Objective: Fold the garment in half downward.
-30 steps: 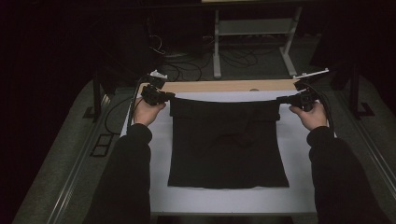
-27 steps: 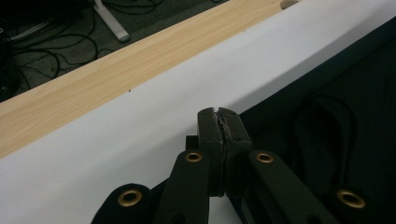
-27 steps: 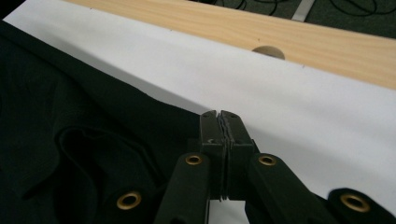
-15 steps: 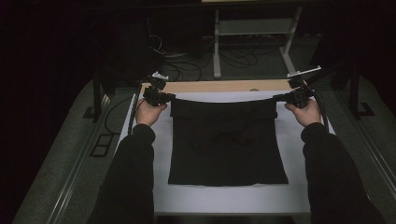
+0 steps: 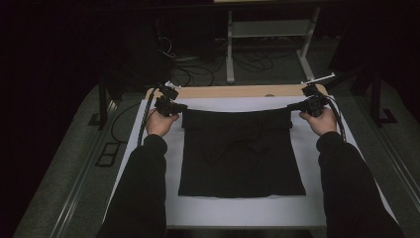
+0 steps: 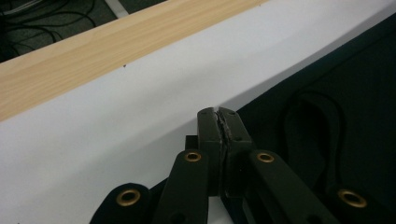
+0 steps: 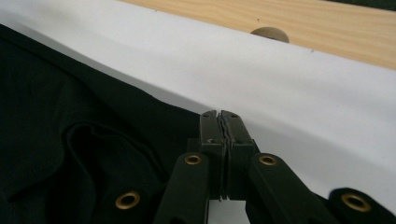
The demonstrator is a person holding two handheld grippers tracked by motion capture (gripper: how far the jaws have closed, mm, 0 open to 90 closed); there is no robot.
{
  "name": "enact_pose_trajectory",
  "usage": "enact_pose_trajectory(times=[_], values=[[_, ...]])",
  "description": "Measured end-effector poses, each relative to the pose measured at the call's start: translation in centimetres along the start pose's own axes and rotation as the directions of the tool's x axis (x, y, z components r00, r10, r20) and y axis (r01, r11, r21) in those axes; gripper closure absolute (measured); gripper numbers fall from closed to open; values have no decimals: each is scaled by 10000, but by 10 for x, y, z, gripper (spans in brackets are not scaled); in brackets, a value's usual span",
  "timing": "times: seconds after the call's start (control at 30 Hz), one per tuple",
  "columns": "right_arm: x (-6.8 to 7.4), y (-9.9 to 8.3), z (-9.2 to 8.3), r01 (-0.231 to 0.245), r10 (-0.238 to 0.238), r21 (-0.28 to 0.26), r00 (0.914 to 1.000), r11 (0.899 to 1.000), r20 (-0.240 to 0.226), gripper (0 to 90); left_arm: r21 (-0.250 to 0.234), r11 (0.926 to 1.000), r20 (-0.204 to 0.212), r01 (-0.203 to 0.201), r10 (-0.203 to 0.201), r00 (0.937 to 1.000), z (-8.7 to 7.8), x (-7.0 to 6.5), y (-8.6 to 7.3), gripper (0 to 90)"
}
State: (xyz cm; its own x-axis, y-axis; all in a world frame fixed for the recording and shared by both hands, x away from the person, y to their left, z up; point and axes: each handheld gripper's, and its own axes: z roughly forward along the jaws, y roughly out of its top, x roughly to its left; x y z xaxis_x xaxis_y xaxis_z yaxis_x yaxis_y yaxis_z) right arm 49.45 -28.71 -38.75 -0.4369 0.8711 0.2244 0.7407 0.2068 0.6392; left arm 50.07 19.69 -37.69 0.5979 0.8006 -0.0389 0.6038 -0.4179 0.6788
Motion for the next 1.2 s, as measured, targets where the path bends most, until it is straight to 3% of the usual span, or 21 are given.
enact_pose_trajectory(times=[0.17,0.23,0.37,0.47,0.57,0.67,0.83,0.9,0.97,1.07,1.2], values=[[0,-2,3,-65,66,187,10000,9998,-74,851,-152,9999,-59,41,-42,10000,1,-2,0,867],[1,-3,2,-160,160,59,9998,9999,-104,778,-270,9996,-169,129,-133,9998,1,-4,0,817],[2,-6,0,13,-13,11,10000,10000,15,637,-252,9989,243,405,-399,9989,0,-3,-3,706],[3,-11,1,174,-174,97,9998,9998,23,546,-247,9960,810,854,-831,9932,-1,-3,-6,588],[5,-16,0,180,-181,101,9998,9998,14,461,-327,9966,1009,751,-714,9923,-5,-6,-7,477],[7,-21,-4,36,-39,-137,9998,9999,-215,358,-549,9930,1823,1043,-928,9789,-10,-9,-9,447],[14,-24,-16,43,-80,-658,9984,9978,-569,205,-926,9871,2066,1304,-1091,9723,-19,-14,-12,259],[19,-24,-22,91,-148,-849,9977,9964,-667,103,-1087,9825,2203,1516,-1249,9674,-22,-17,-14,177],[23,-25,-28,192,-264,-1051,9974,9943,-675,44,-1048,9829,2251,1515,-1249,9663,-24,-20,-16,99],[30,-26,-34,343,-429,-1190,9966,9923,-702,0,-1218,9824,2025,1417,-1152,9725,-26,-25,-20,0],[39,-27,-38,624,-710,-1230,9952,9904,-672,0,-1464,9810,2033,1274,-962,9744,-31,-30,-24,0]])
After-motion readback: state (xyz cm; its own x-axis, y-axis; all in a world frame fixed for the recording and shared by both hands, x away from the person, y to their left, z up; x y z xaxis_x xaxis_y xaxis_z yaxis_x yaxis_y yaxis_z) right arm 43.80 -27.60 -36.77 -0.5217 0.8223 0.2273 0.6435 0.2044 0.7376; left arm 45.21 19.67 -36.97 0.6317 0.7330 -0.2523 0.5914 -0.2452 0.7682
